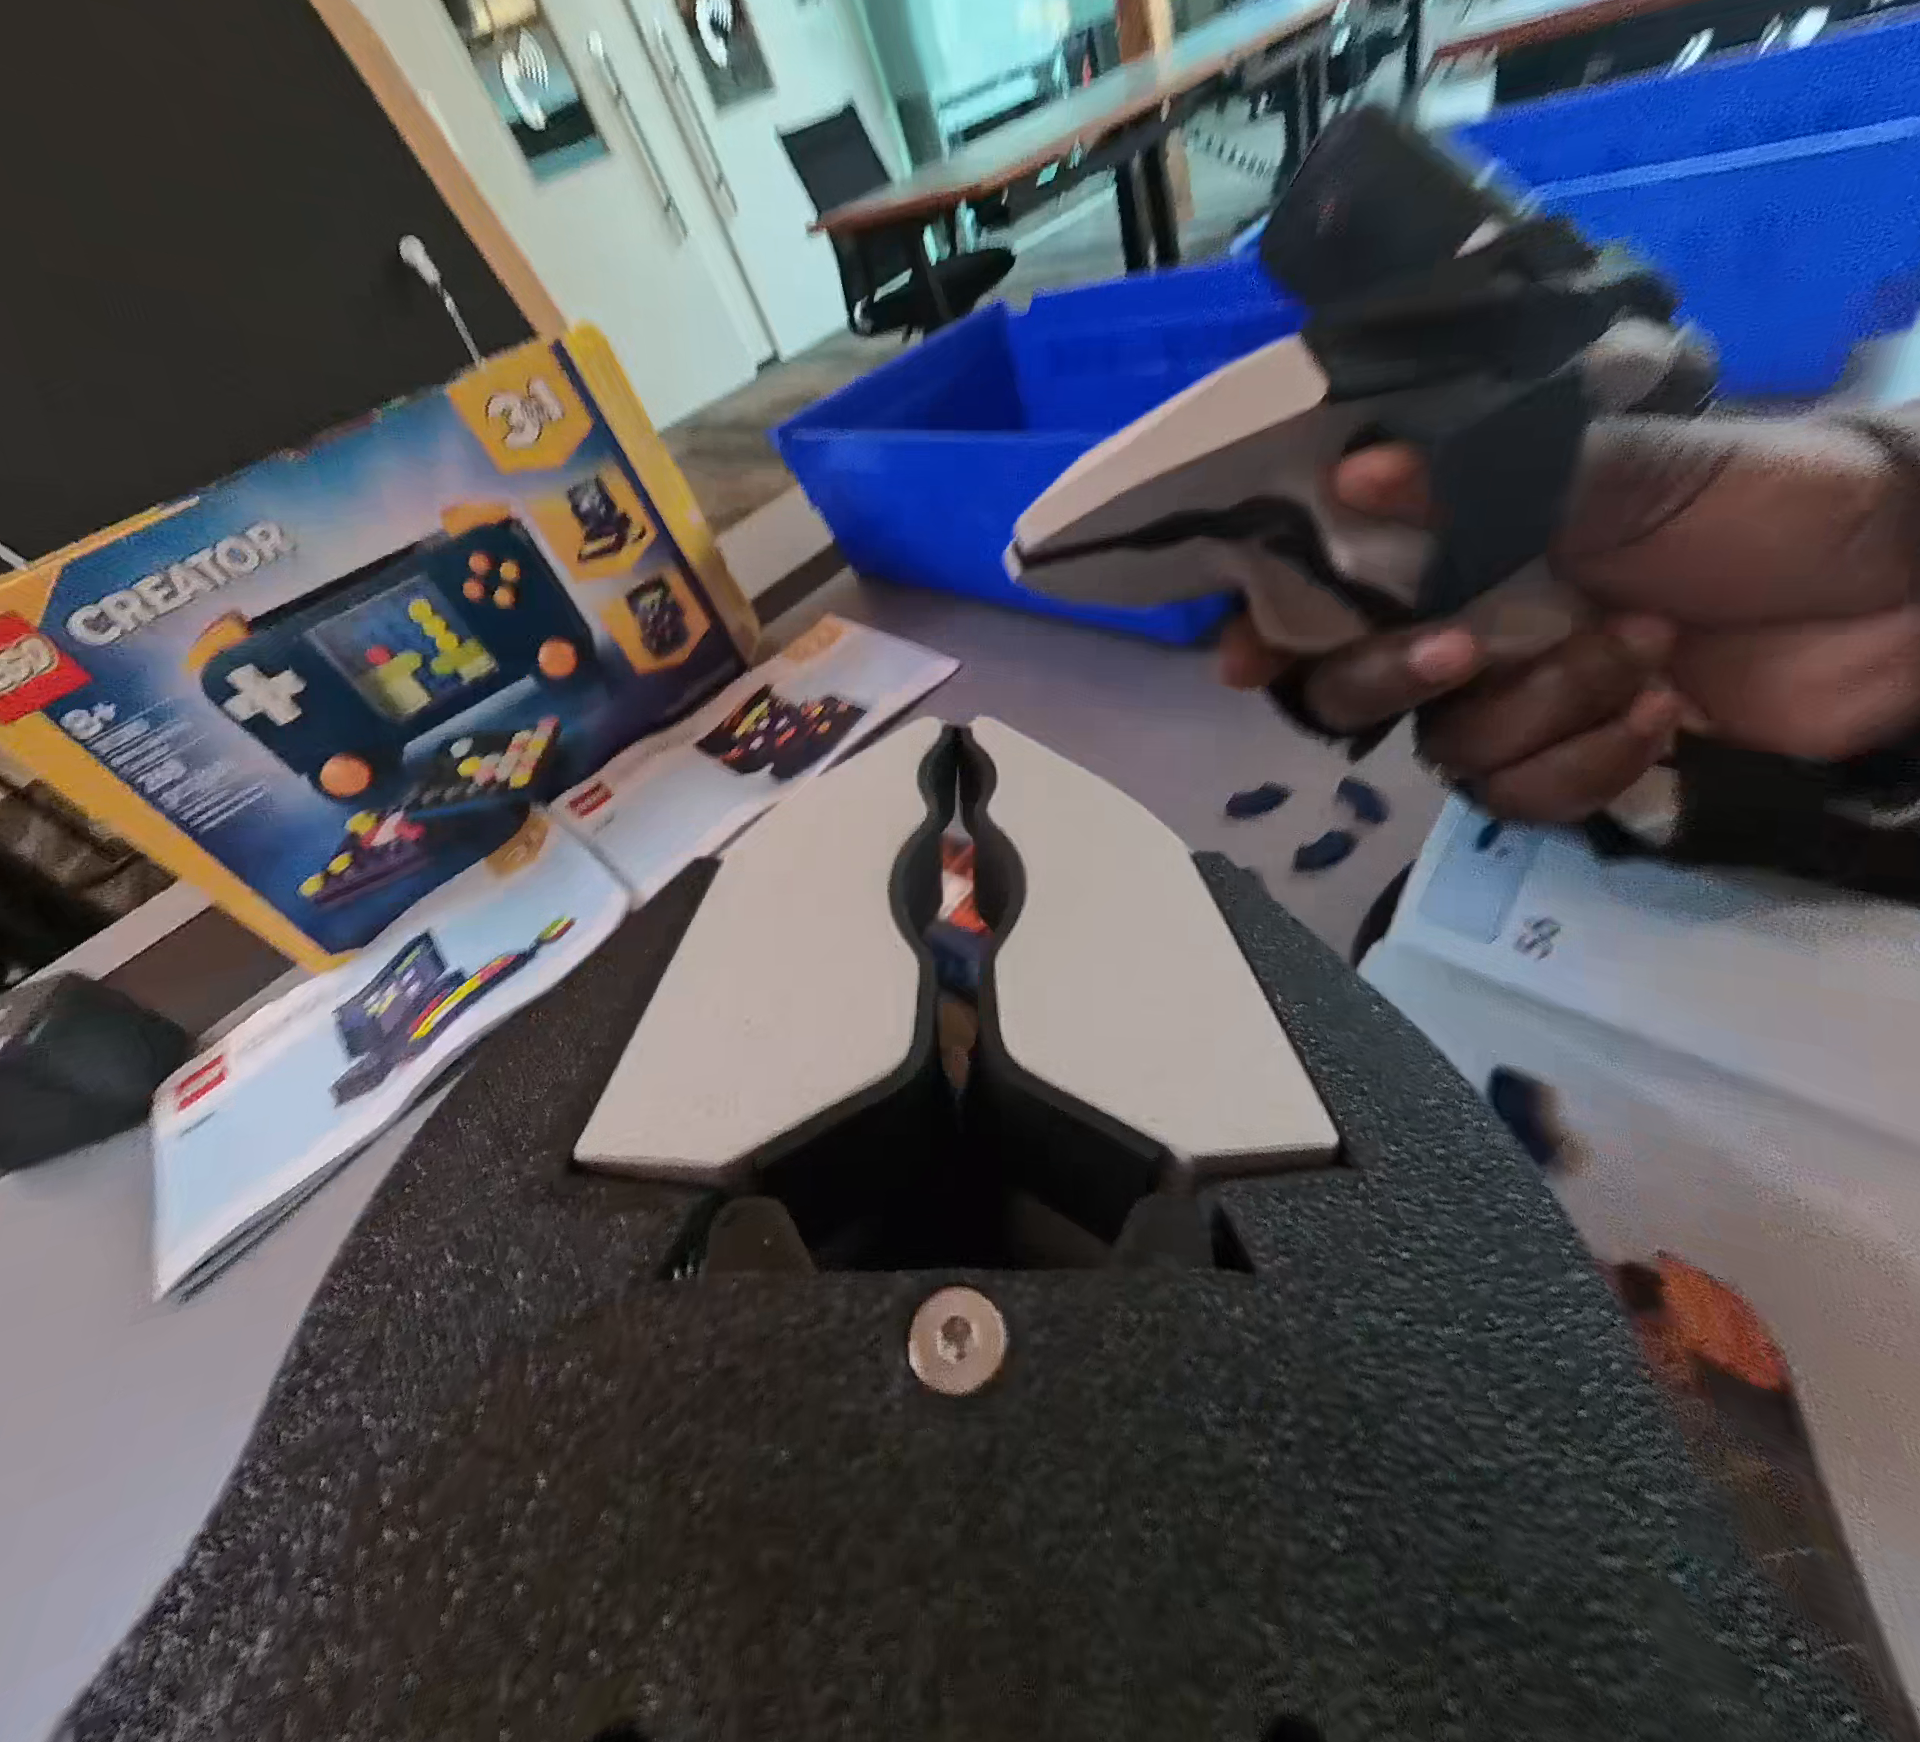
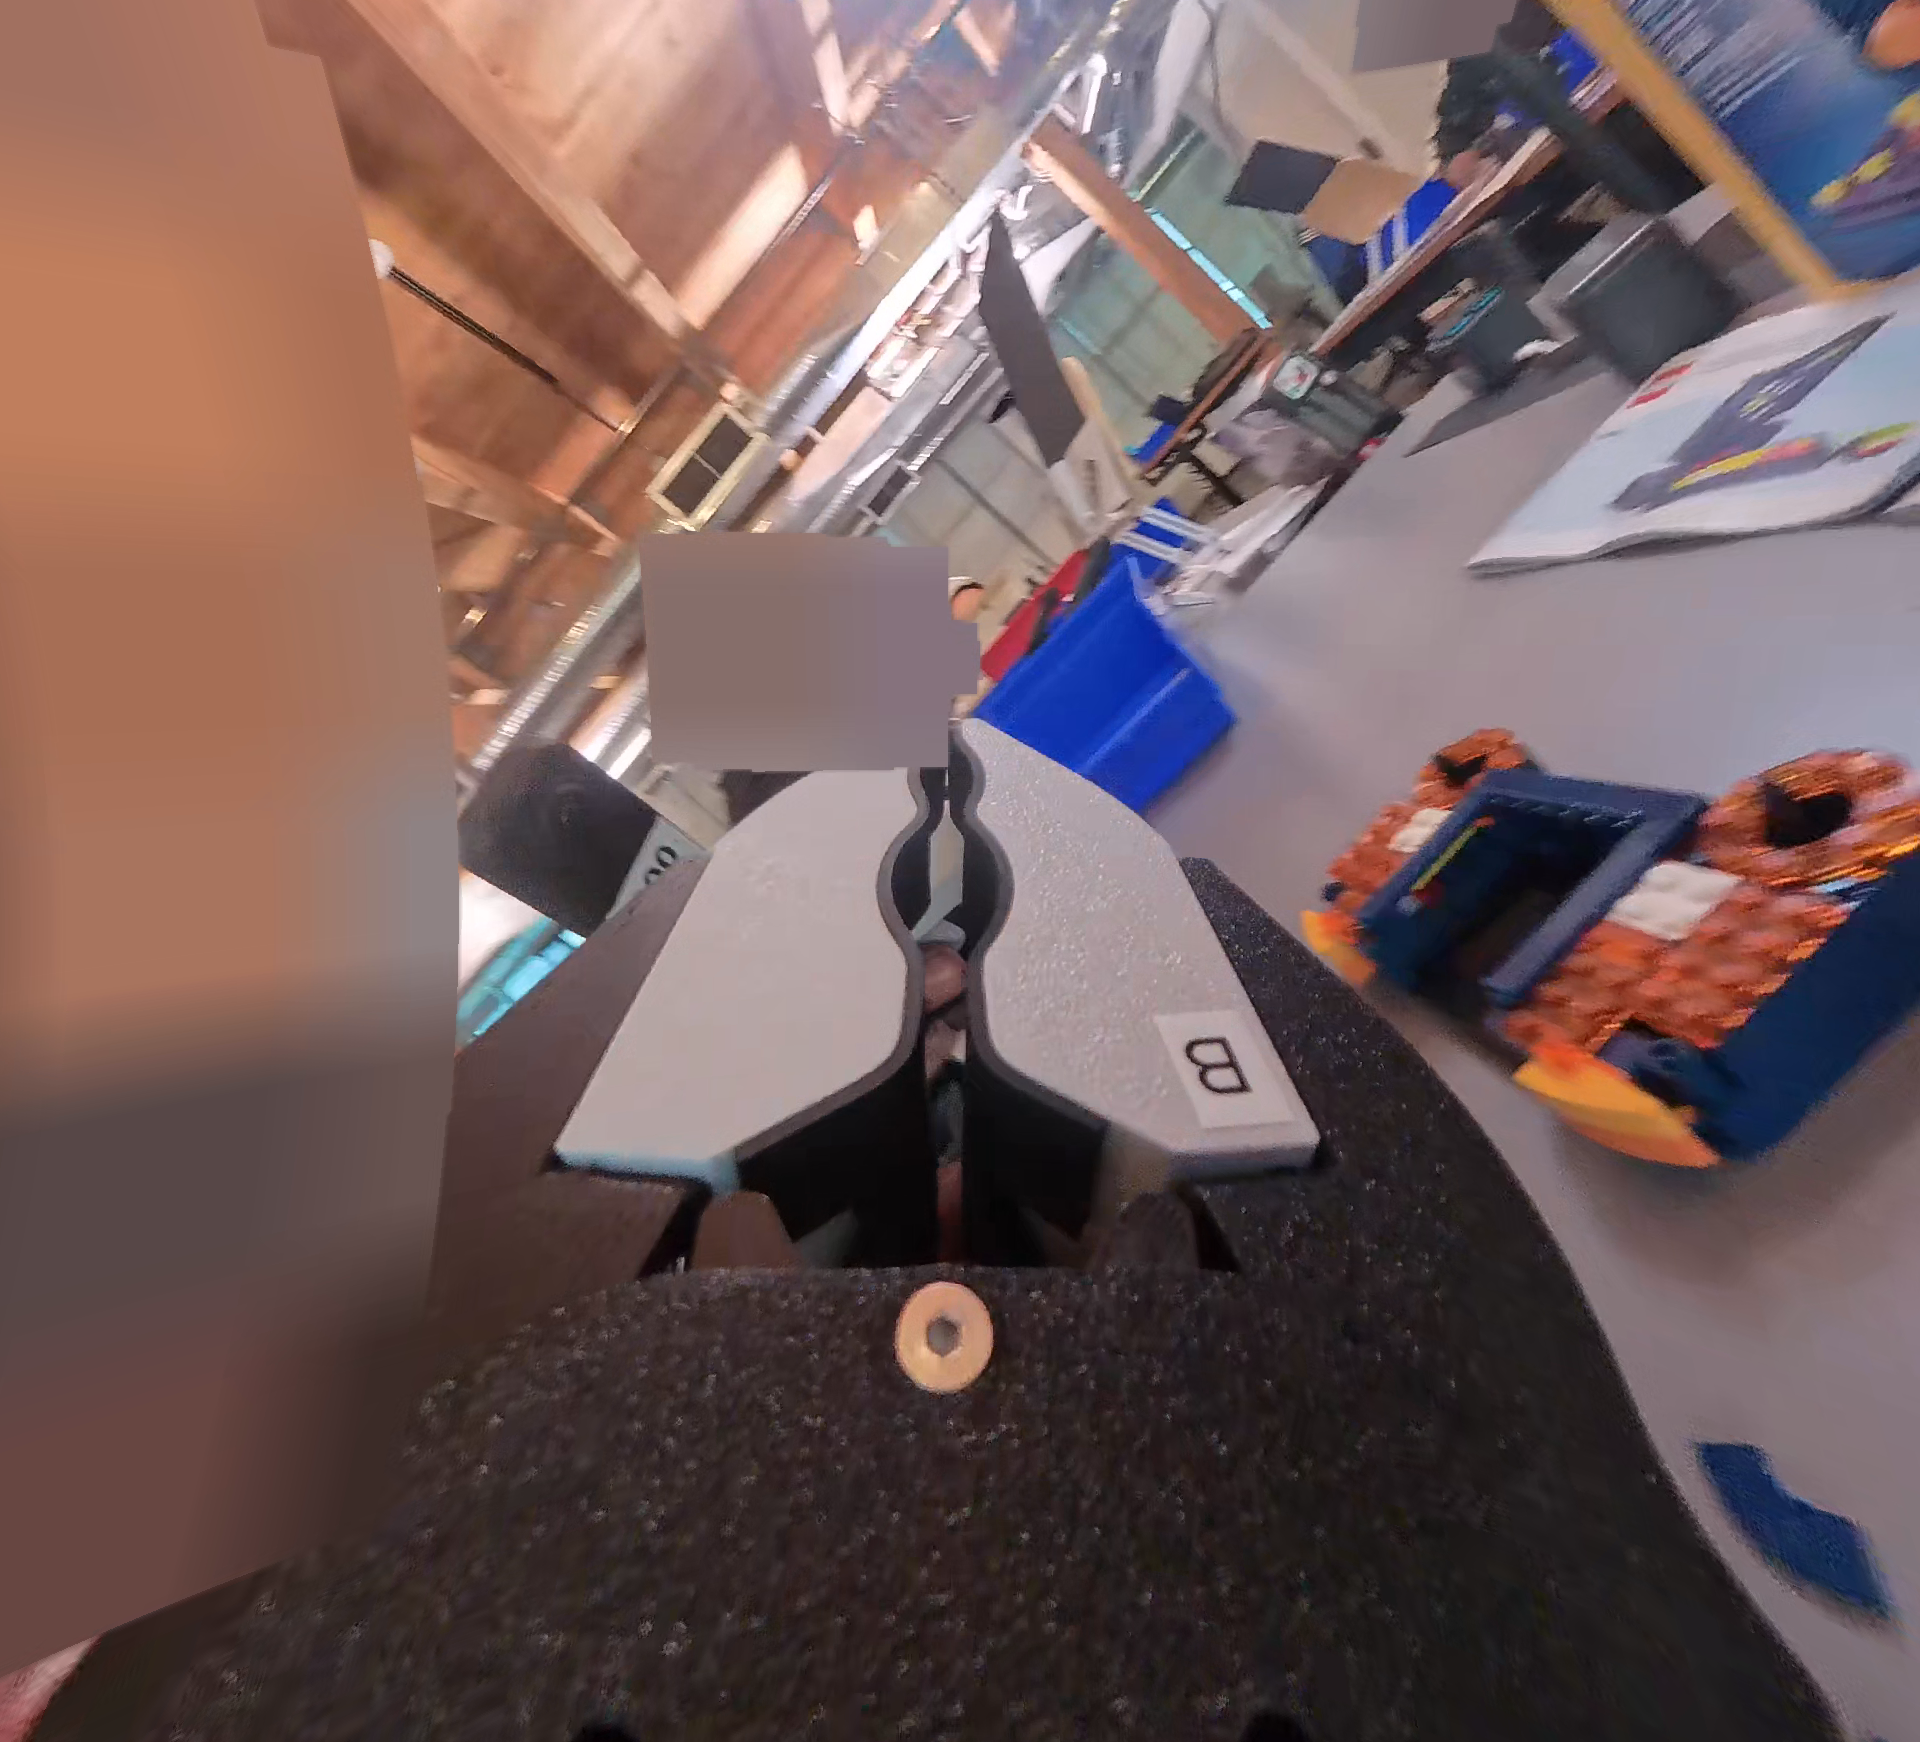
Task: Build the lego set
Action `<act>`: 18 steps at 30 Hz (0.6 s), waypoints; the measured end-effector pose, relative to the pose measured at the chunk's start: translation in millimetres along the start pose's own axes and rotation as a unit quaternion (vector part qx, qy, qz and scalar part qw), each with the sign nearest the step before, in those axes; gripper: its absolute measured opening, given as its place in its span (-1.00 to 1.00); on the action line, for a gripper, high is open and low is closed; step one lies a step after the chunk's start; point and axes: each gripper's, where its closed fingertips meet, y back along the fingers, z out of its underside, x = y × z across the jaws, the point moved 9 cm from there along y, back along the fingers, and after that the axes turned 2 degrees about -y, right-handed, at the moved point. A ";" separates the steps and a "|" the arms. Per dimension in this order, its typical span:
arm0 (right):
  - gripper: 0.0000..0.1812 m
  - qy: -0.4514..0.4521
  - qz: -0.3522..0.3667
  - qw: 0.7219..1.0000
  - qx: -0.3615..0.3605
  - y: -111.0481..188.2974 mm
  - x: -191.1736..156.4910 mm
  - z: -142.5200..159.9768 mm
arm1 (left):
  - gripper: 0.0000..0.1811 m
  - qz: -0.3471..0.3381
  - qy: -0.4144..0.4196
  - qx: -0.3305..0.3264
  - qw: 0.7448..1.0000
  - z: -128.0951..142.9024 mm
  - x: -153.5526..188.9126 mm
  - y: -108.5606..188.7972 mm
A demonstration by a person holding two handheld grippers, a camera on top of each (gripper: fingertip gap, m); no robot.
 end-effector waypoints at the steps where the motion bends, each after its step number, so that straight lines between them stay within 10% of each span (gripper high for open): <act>1: -1.00 0.021 0.011 1.000 -0.001 1.9 -0.4 -3.9 | -1.00 -0.007 -0.008 -0.017 1.000 2.3 -4.2 0.7; 7: -0.91 0.192 0.027 0.960 -0.204 18.2 -31.8 -19.9 | -0.99 -0.025 -0.015 -0.030 0.999 5.6 -25.4 25.4; 13: -0.76 0.393 0.083 0.743 -0.535 25.2 -29.6 53.0 | -0.97 -0.005 -0.013 -0.024 1.000 7.8 -23.0 46.1; 18: -0.79 0.392 0.101 0.748 -0.526 17.0 -19.5 66.9 | -0.92 0.044 -0.032 -0.005 0.999 10.7 -6.9 49.0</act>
